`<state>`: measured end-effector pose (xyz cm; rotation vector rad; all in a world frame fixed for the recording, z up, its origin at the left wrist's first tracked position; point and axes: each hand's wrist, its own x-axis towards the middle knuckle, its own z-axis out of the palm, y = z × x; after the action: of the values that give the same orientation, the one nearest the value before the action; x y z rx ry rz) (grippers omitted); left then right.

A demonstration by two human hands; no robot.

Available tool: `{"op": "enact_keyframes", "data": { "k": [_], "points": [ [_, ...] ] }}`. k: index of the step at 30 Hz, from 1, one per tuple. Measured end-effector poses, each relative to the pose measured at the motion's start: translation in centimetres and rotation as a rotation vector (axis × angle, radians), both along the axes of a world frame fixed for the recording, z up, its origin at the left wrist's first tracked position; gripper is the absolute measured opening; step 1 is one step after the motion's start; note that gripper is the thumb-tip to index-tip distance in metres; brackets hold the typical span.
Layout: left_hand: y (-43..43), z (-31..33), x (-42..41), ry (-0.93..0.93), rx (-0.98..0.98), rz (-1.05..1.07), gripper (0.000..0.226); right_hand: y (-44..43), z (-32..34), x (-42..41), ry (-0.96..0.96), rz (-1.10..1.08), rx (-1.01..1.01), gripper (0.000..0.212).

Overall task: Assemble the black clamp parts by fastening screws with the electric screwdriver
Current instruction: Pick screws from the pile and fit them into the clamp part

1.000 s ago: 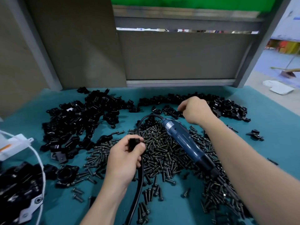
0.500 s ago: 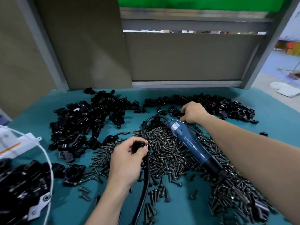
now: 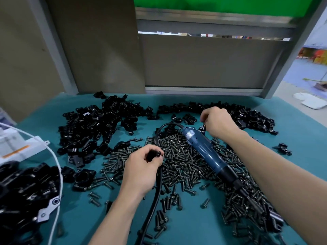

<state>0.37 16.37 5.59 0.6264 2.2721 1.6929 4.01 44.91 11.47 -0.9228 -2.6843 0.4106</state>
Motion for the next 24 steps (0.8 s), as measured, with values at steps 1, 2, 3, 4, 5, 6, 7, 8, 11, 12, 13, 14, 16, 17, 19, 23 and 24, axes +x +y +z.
{"op": "enact_keyframes", "data": {
  "k": [1, 2, 3, 4, 5, 6, 7, 8, 11, 12, 13, 14, 16, 17, 19, 23, 24],
  "points": [
    [0.0, 0.0, 0.0, 0.007, -0.004, 0.002, 0.027, -0.3, -0.1, 0.0, -0.111, 0.055, 0.039, 0.039],
    [0.0, 0.0, 0.1, 0.005, 0.001, -0.001, 0.027, -0.5, -0.2, -0.1, -0.23, 0.104, 0.06, 0.041],
    [-0.1, -0.1, 0.1, -0.001, 0.009, -0.006, 0.027, -0.5, -0.5, -0.1, -0.324, 0.138, 0.054, 0.044],
    [-0.2, -0.1, 0.2, -0.008, 0.016, -0.01, 0.027, -0.3, -0.6, -0.1, -0.381, 0.161, 0.039, 0.045],
    [-0.2, -0.1, 0.2, -0.01, 0.018, -0.012, 0.027, -0.1, -0.7, -0.2, -0.404, 0.168, 0.025, 0.044],
    [-0.2, -0.1, 0.2, -0.008, 0.017, -0.014, 0.027, 0.2, -0.7, -0.2, -0.412, 0.167, 0.022, 0.041],
    [-0.1, 0.0, 0.2, -0.003, 0.015, -0.013, 0.027, 0.4, -0.8, -0.3, -0.404, 0.152, 0.01, 0.036],
    [-0.2, 0.1, 0.1, 0.0, 0.011, -0.007, 0.027, 0.6, -0.9, -0.6, -0.382, 0.139, -0.002, 0.029],
    [-0.1, 0.2, 0.1, 0.0, 0.001, 0.002, 0.026, 0.4, -1.3, -0.5, -0.184, 0.032, -0.068, 0.015],
    [-0.1, 0.2, 0.1, 0.002, -0.002, 0.002, 0.026, 0.1, -1.1, -0.2, -0.076, -0.025, -0.104, 0.014],
    [-0.1, 0.2, 0.1, 0.008, -0.005, -0.001, 0.027, -0.3, -0.7, 0.4, 0.045, -0.082, -0.144, 0.014],
    [0.0, 0.3, 0.1, 0.013, -0.006, -0.005, 0.028, -1.1, -0.1, 1.1, 0.174, -0.128, -0.175, 0.015],
    [-0.1, 0.4, 0.3, 0.022, -0.008, -0.006, 0.029, -3.7, 1.5, 2.8, 0.396, -0.153, -0.226, 0.017],
    [-0.1, 0.5, 0.3, 0.033, -0.014, -0.004, 0.03, -5.6, 2.1, 3.6, 0.473, -0.116, -0.284, 0.018],
    [-0.1, 0.5, 0.6, 0.073, -0.033, 0.003, 0.034, -10.5, 2.3, 5.4, 0.624, 0.025, -0.623, 0.017],
    [-0.4, 0.9, 1.6, 0.23, -0.026, 0.022, 0.045, -17.5, 0.1, 7.2, 0.803, 0.062, -1.286, 0.019],
    [-0.5, 0.9, 1.8, 0.273, -0.021, 0.032, 0.045, -18.0, -0.5, 7.1, 0.797, -0.004, -1.332, 0.016]
  ]
}}
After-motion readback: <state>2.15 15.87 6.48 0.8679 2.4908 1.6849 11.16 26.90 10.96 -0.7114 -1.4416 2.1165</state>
